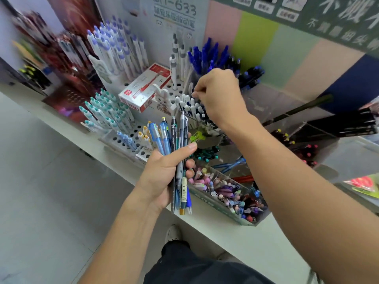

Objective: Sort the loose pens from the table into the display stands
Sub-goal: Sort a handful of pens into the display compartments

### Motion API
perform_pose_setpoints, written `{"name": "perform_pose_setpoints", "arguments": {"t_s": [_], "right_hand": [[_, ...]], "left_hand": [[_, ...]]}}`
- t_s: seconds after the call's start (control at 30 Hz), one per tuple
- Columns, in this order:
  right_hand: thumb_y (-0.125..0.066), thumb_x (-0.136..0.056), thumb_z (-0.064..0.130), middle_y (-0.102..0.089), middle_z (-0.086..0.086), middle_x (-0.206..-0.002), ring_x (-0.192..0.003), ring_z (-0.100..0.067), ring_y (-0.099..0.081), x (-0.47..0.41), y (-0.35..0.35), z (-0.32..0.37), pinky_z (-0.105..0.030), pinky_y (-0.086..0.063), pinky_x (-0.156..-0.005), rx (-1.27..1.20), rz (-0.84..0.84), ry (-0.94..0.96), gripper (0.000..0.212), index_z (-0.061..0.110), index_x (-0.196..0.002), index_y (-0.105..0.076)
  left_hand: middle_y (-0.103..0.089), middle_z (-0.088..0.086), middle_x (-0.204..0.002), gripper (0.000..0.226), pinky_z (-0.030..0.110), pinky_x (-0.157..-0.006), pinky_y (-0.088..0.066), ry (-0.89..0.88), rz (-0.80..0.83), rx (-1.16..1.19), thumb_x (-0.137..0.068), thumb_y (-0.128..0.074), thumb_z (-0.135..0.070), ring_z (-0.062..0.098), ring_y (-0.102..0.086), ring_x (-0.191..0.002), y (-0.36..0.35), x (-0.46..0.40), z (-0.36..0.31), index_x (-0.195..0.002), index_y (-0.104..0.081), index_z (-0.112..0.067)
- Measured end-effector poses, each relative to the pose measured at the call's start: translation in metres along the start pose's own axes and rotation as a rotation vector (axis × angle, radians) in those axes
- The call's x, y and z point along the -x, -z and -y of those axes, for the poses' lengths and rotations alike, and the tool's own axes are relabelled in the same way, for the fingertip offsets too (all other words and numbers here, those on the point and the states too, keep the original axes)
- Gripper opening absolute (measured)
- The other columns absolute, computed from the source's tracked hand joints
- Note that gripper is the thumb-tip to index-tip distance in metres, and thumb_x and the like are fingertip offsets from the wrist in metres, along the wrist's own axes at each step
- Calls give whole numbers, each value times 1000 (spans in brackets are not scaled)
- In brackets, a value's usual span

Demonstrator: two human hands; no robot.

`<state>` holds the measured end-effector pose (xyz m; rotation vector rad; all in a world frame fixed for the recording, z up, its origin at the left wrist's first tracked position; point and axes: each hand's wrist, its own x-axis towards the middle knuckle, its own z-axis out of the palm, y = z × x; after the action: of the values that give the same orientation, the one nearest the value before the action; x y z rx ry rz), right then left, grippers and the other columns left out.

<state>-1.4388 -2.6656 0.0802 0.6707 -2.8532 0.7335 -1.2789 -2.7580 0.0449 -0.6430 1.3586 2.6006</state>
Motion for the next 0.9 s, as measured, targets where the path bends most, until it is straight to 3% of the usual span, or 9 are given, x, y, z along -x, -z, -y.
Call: {"name": "perform_pose_setpoints", "arguments": {"t_s": [0.1,0.27,0.37,0.43,0.5,0.6,0.67,0.77,0.9], "right_hand": [[-57,-101,18,-51,-5,-80,-78,-28,-52,15,-9,6,-35,-36,-64,221,31,61,24,9,-79,-55],[-53,-100,24,-55,-5,-89,-78,-27,-46,36,-4,0,-36,-32,-65,240,-91,-103,19,11,-87,-53],[-59,-97,15,-73,-6,-104,-93,-23,-67,34,0,2,-37,-53,-81,-60,8,-5,20,11,-111,-72],[-60,-97,15,-76,-2,-107,-96,-12,-70,39,13,6,-32,-55,-90,-179,-50,25,25,13,-117,-75],[-61,-98,23,-77,3,-88,-79,-6,-67,55,31,2,-31,-55,-80,-279,-111,-43,20,15,-102,-79],[-71,-91,41,-73,3,-72,-62,-9,-63,88,48,-11,-27,-53,-63,-452,172,-241,26,16,-88,-79],[-76,-88,31,-68,1,-66,-56,-9,-53,107,45,-20,-21,-45,-54,-643,248,-332,20,11,-85,-77],[-69,-93,11,-58,-4,-65,-54,-9,-48,121,44,-36,-18,-43,-53,-960,188,-487,9,4,-86,-72],[-56,-101,6,-66,-9,-82,-63,-11,-58,136,60,-54,-21,-52,-59,-1235,-5,-552,15,8,-95,-69]], "left_hand": [[-51,0,-66,38,20,-41,-42,-16,1,-3,-71,-75,-17,12,-47,-50,2,0,1,-106,-62,-11],[-54,-2,-72,40,19,-43,-44,-32,7,-25,-72,-75,-17,11,-51,-54,5,2,1,-108,-60,-9],[-54,-2,-71,35,20,-44,-45,-14,32,-43,-72,-75,-16,11,-52,-55,4,3,2,-102,-58,-8],[-52,-1,-70,34,20,-45,-45,1,78,-57,-74,-74,-15,11,-52,-56,3,4,5,-102,-55,-8],[-51,2,-70,31,20,-46,-46,18,135,-86,-78,-76,-14,12,-51,-56,2,3,7,-100,-54,-7],[-53,5,-69,25,22,-47,-46,39,237,-181,-83,-77,-11,14,-52,-56,-5,5,11,-95,-56,-7],[-53,6,-70,23,22,-46,-45,63,287,-226,-83,-77,-13,13,-51,-55,-15,6,15,-94,-57,-8],[-50,10,-75,26,22,-44,-45,72,250,-203,-78,-71,-20,14,-51,-55,-33,5,24,-96,-58,-6],[-54,2,-68,22,20,-43,-41,108,154,-44,-81,-69,-21,13,-49,-55,-46,1,32,-97,-60,-9]]}}
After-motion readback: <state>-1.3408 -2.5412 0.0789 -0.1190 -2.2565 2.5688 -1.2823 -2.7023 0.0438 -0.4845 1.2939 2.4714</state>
